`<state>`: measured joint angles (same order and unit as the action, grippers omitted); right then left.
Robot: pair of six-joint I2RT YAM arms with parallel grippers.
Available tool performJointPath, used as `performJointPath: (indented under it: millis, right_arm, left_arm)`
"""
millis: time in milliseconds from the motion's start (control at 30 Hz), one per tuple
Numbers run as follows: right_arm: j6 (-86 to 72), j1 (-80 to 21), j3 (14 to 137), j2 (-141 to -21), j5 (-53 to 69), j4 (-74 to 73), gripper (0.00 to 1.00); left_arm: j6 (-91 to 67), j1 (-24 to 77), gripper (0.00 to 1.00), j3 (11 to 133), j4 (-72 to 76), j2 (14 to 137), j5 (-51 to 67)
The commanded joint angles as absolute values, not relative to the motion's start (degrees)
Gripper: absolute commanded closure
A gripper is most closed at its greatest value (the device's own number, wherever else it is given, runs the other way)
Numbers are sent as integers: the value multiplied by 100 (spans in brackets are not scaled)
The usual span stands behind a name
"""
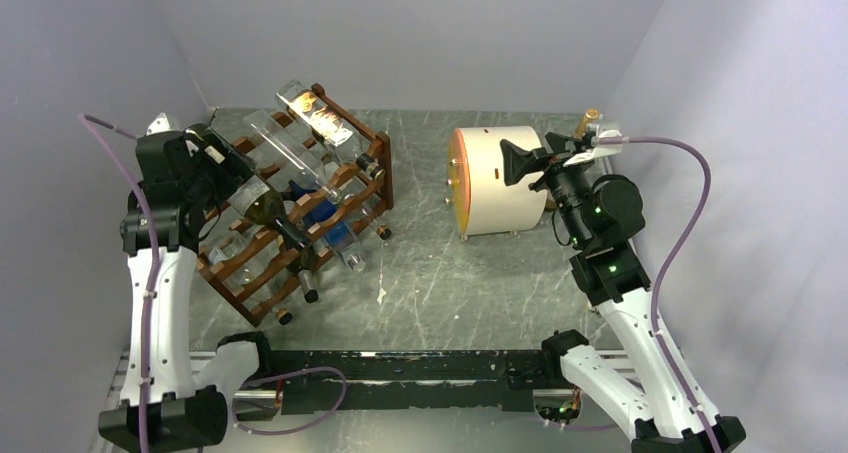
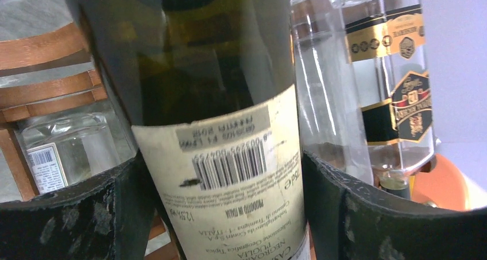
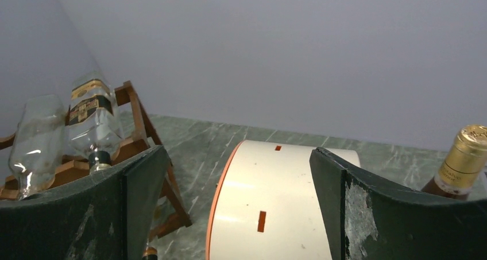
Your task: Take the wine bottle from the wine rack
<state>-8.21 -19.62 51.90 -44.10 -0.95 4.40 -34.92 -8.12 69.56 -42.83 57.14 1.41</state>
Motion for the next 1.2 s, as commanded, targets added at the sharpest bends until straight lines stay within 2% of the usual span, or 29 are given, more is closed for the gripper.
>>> performJointPath:
  millis: [0,200,700,1167]
  right_arm:
    - [-728,-1986,5392,-4441,247,475,0]
    - [-804,-1986,5521,-4702,456,338,0]
    - [-815,-2013,5646,-4891,909,334,0]
    - [-751,-2207,5704,-5119,743,458,0]
  left_arm:
    - [-3547,-831,84,7050,-4059,5302,100]
    - [-3590,-835,93,7157,-4059,5133,249]
    - [-3759,-835,93,7664,-4195,4960,338]
    - [-3860,-835,93,8121,-4356,4913,427]
